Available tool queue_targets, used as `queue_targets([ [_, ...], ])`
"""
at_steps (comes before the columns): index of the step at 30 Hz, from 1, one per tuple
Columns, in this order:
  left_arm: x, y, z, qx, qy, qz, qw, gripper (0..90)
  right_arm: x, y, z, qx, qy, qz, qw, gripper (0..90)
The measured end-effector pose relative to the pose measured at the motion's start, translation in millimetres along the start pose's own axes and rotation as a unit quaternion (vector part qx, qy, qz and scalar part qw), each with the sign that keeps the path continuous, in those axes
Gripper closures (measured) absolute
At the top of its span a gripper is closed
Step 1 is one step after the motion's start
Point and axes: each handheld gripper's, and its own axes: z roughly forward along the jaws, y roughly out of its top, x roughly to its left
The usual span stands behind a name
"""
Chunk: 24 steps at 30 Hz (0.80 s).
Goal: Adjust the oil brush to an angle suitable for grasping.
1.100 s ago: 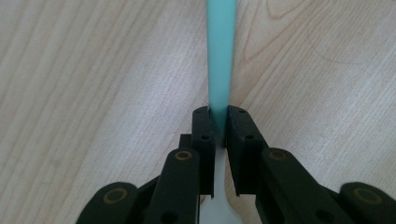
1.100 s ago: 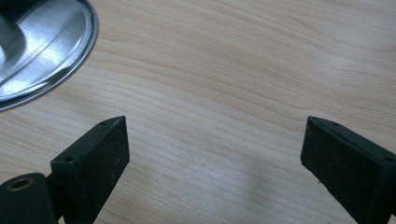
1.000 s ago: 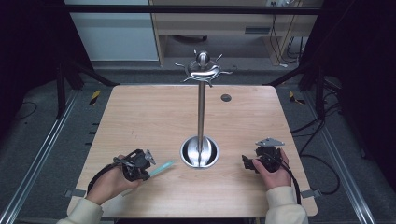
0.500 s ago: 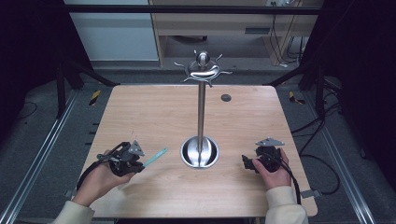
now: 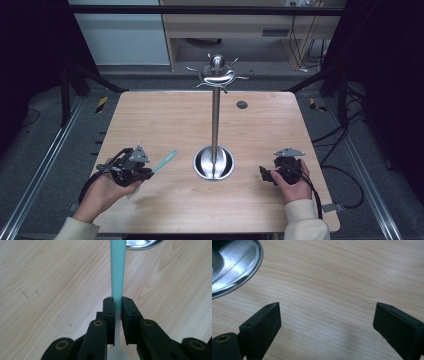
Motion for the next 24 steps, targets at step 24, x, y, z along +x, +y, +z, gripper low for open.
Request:
queue_targets([
  [24,0.9,10.9,-35.0,-0.087,0.028,-0.012,0.9957,81.8,-0.2,-0.2,0.5,0.001,0.000,0.000,1.0000,8.5],
])
